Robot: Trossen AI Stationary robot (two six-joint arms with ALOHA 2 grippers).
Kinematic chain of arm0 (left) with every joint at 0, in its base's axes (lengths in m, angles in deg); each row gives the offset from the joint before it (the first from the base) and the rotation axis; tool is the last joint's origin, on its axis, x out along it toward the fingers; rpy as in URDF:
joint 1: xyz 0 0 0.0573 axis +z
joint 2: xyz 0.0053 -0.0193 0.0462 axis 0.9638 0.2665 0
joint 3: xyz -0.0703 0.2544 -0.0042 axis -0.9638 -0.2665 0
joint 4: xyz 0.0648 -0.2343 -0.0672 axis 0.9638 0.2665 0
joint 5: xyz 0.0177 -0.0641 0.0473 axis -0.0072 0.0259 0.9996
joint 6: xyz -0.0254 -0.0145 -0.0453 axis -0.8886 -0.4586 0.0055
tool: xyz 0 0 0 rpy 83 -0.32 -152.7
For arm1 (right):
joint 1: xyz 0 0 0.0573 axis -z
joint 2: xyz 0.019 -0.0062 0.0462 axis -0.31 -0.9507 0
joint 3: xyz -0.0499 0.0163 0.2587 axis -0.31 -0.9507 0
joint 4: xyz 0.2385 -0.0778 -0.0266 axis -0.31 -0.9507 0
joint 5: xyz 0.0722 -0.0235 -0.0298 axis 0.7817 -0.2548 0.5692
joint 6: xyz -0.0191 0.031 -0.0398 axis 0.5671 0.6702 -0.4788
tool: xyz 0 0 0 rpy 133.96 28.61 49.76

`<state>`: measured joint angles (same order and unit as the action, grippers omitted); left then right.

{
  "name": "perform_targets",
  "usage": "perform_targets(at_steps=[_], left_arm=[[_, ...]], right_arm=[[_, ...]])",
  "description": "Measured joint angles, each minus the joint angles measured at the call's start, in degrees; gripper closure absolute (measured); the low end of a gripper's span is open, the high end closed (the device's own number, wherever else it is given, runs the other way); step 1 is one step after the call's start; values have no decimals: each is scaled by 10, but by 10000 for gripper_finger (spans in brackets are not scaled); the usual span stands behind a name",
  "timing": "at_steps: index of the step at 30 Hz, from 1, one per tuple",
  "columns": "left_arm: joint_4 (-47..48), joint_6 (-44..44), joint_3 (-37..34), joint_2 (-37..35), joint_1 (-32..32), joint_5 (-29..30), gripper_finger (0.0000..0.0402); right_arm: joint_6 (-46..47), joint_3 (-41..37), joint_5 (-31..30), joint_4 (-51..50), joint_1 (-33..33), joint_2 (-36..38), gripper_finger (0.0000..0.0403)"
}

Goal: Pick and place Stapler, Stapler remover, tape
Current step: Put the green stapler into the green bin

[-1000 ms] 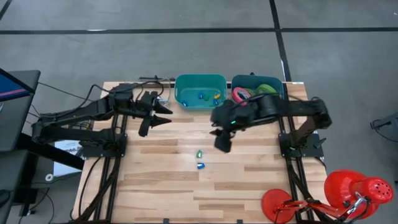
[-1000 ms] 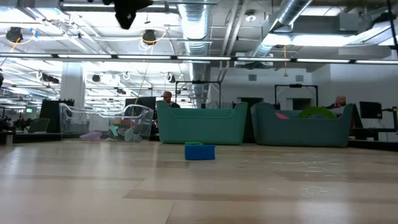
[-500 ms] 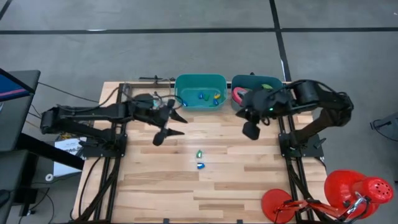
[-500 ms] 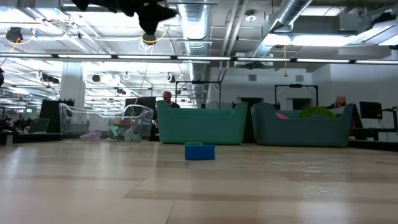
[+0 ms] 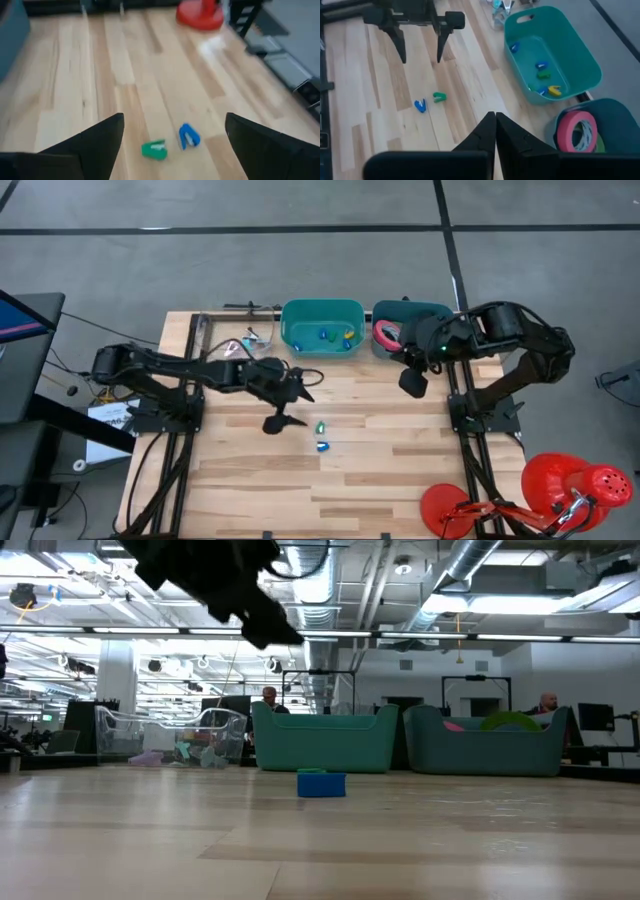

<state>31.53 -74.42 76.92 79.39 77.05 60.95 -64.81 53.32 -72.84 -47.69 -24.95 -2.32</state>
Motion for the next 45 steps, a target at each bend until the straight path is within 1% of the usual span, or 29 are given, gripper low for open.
perform_targets(at_steps=[6,8,16,19,24,33,40,45], left_arm=[[-6,0,0,58,-22,66,64],[-8,0,0,74,-27,79,66],[-21,0,0,125,-52,88,75],[-40,0,0,143,-60,102,78],[-84,0,0,176,-70,106,79],[-118,1,0,228,-74,130,79],[-148,1,0,258,-74,133,79],[-160,1,0,270,-73,158,79]], right_arm=[[3,0,1,-14,0,-10,401],[5,0,2,-15,0,-10,402],[7,0,3,-16,0,-10,402],[7,0,4,-16,0,-10,402],[7,0,4,-17,0,-10,402],[15,0,4,-17,0,-10,402],[15,0,4,-19,0,-10,402],[15,0,4,-20,0,-10,402]])
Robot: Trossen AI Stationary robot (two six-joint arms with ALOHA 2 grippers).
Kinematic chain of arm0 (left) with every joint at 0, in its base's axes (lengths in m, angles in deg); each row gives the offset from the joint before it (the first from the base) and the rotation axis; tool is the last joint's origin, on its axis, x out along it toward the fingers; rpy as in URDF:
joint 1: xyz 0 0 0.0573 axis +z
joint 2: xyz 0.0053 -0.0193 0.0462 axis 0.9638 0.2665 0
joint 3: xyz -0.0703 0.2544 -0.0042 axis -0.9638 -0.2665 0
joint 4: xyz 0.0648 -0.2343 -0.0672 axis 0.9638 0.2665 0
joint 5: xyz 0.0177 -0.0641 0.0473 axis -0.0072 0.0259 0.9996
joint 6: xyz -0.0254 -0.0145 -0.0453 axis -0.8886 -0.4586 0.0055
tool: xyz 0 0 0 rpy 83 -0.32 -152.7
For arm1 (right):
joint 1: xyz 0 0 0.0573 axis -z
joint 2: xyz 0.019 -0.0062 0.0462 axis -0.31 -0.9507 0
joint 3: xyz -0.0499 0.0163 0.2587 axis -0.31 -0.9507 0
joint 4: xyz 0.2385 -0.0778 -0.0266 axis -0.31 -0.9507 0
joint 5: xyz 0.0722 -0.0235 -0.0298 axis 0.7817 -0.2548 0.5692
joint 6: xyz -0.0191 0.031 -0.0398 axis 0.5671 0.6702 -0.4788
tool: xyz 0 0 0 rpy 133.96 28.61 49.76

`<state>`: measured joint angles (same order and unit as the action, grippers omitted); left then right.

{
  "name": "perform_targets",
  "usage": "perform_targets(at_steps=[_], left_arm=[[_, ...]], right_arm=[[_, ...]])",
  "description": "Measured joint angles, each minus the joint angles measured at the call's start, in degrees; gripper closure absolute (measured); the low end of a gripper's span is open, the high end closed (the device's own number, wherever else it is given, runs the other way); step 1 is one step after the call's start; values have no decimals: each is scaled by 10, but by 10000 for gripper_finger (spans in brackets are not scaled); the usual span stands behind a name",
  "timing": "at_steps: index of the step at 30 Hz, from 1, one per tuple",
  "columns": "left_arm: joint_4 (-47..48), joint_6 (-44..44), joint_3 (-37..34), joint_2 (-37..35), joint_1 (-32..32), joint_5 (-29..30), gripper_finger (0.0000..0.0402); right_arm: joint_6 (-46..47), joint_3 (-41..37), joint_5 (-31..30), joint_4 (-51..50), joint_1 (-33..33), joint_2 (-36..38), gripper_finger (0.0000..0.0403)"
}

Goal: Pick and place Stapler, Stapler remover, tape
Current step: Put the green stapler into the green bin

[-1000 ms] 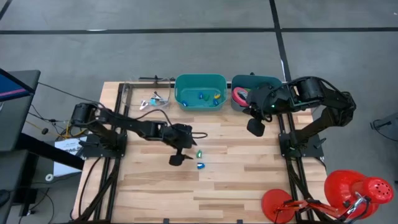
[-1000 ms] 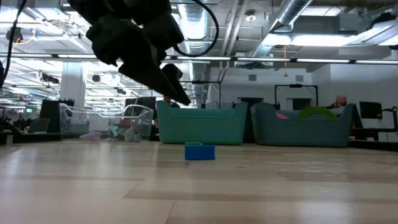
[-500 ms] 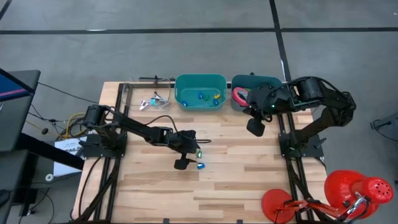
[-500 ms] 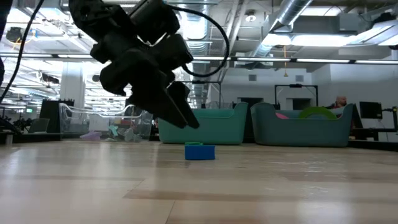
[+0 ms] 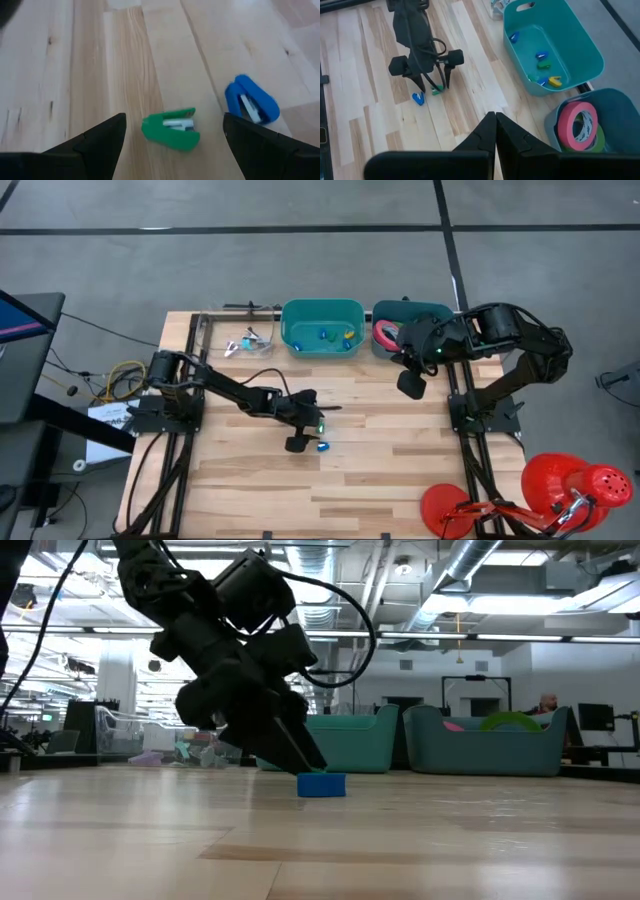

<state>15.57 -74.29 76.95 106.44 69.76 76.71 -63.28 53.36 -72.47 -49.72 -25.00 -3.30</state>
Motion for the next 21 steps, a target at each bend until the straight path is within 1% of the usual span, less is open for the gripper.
perform_targets(at_steps=[5,8,16,21], left_arm=[[0,0,0,4,1,0,79],[-3,4,0,8,1,13,79],[-4,5,0,9,1,21,79],[-3,5,0,9,1,21,96]], right_arm=[[0,0,0,-1,0,0,402],[0,0,0,-1,0,0,402],[0,0,0,-1,0,0,402],[0,0,0,-1,0,0,402]])
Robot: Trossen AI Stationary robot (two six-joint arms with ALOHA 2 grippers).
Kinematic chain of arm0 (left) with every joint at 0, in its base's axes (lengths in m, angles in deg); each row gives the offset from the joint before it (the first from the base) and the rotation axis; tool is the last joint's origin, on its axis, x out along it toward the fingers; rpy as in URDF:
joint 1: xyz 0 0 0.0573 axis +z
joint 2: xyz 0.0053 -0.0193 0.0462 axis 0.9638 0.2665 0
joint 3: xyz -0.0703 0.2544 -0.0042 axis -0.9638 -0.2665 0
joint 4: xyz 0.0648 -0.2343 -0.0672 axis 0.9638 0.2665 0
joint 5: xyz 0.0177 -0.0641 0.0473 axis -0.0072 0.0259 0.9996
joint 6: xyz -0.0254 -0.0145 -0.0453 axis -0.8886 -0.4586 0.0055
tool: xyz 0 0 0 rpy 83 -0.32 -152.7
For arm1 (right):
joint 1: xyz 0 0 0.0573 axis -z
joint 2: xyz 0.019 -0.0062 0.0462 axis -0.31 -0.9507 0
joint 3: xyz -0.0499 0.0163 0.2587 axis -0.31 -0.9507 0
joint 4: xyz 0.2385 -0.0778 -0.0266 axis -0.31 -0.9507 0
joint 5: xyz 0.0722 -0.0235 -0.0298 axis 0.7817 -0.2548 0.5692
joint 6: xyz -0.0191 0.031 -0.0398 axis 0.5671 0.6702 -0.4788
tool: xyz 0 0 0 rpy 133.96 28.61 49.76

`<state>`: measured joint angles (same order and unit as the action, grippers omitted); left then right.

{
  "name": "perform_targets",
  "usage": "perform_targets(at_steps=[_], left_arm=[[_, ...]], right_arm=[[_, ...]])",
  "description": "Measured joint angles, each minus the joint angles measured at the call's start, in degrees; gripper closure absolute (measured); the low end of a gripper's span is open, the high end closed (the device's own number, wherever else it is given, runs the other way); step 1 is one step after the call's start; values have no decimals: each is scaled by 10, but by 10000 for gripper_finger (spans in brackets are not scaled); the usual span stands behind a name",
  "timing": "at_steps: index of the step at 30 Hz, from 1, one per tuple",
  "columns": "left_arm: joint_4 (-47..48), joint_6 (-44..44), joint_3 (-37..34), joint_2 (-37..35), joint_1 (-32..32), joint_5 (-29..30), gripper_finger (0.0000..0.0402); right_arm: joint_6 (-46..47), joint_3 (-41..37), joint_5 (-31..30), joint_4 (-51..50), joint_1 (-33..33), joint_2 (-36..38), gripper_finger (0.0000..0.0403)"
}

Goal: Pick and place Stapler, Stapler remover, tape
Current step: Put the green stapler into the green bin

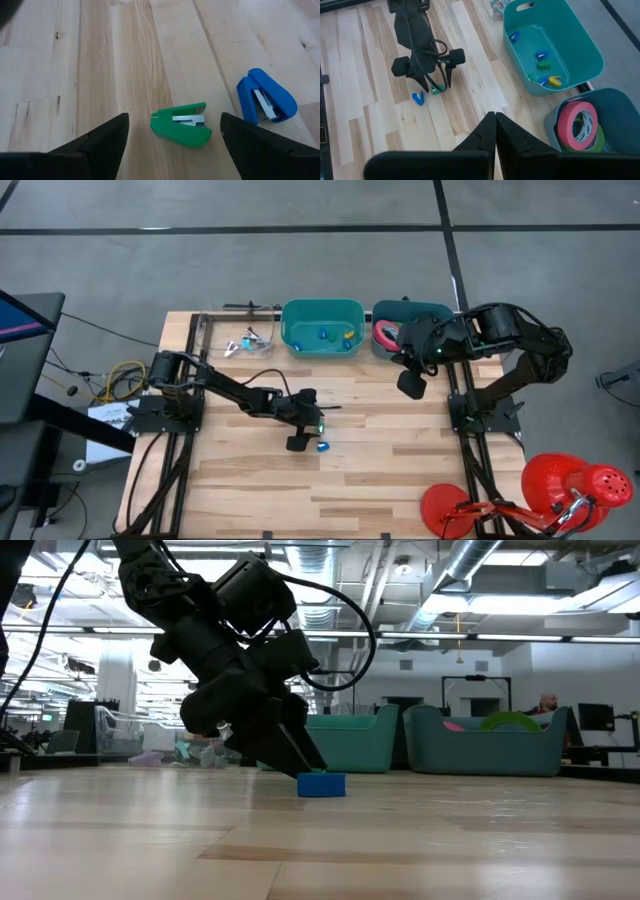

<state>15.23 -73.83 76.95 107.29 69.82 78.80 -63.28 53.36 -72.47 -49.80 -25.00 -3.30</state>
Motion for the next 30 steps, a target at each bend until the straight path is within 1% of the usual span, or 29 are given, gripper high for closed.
perform_targets(at_steps=[7,16,23,30], left_arm=[[0,0,0,0,0,-1,139],[0,0,0,0,0,-22,179],[0,0,0,0,0,-24,201],[0,0,0,0,0,-24,214]], right_arm=[[0,0,0,0,0,0,402],[0,0,0,0,0,0,402],[0,0,0,0,0,0,402],[0,0,0,0,0,0,402]])
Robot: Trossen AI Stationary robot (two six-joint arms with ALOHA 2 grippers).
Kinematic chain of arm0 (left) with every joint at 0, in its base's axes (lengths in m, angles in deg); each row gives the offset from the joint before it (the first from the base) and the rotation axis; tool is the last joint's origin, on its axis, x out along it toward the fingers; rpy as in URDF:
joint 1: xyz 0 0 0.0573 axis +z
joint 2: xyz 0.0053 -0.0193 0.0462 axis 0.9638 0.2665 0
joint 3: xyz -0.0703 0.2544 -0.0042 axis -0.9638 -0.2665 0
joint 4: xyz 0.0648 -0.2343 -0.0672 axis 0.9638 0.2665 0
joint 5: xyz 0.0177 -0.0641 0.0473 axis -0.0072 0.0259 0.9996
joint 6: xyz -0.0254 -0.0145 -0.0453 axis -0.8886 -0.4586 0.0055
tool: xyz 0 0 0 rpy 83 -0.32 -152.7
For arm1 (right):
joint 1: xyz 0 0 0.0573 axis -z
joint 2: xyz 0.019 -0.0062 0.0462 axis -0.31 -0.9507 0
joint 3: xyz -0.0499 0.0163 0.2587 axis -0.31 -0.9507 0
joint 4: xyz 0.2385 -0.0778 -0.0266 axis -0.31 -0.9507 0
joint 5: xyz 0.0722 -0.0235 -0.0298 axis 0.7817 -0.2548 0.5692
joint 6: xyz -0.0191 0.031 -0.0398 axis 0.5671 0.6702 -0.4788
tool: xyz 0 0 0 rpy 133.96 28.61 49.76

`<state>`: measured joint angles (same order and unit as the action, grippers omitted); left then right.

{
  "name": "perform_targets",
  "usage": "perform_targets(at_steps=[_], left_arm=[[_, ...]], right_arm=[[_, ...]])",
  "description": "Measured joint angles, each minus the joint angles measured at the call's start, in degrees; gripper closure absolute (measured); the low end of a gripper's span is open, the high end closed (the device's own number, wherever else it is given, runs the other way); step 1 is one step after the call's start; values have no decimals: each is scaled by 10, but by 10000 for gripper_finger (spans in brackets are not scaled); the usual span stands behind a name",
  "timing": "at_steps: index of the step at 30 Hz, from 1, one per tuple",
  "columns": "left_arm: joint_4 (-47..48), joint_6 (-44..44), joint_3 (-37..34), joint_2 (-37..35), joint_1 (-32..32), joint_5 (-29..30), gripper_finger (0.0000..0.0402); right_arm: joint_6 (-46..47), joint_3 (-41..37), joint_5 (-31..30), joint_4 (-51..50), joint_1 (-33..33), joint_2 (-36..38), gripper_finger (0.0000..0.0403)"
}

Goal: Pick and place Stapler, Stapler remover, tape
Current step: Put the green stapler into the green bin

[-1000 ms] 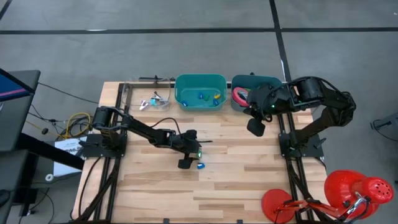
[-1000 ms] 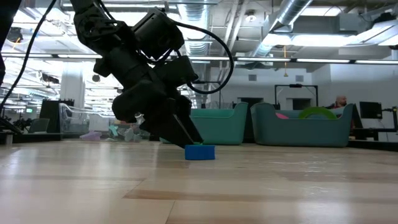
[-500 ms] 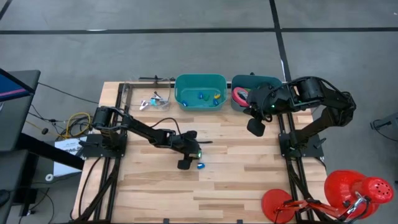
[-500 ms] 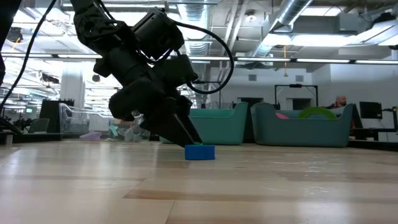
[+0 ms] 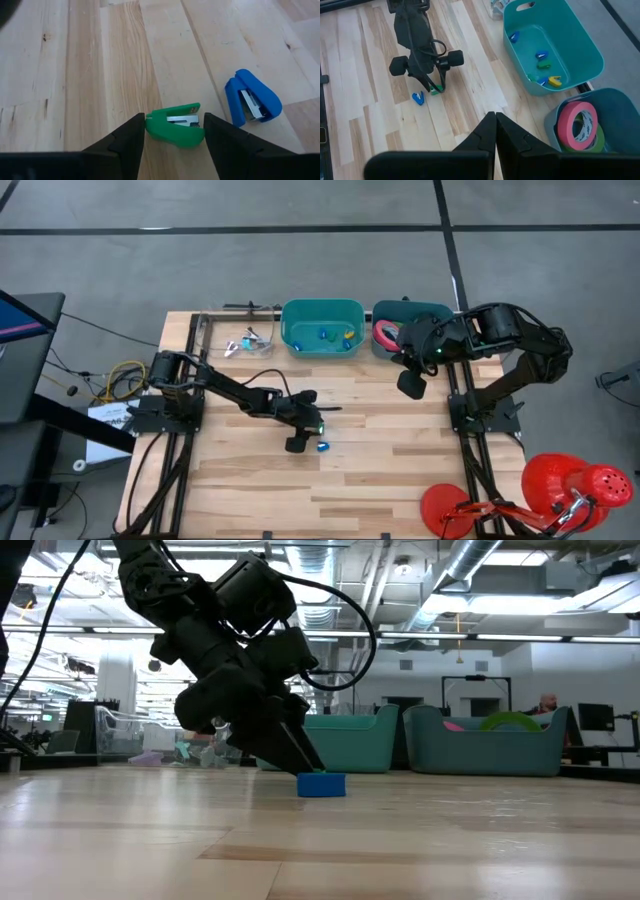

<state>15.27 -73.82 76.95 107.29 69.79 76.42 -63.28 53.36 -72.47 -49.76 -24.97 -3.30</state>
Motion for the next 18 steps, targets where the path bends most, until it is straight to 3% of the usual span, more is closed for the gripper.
perform_targets(at_steps=[11,18], left_arm=[[1,-1,0,-3,0,0,217],[1,-3,0,-42,4,10,217]], right_arm=[[0,0,0,0,0,0,402],[0,0,0,0,0,0,402]])
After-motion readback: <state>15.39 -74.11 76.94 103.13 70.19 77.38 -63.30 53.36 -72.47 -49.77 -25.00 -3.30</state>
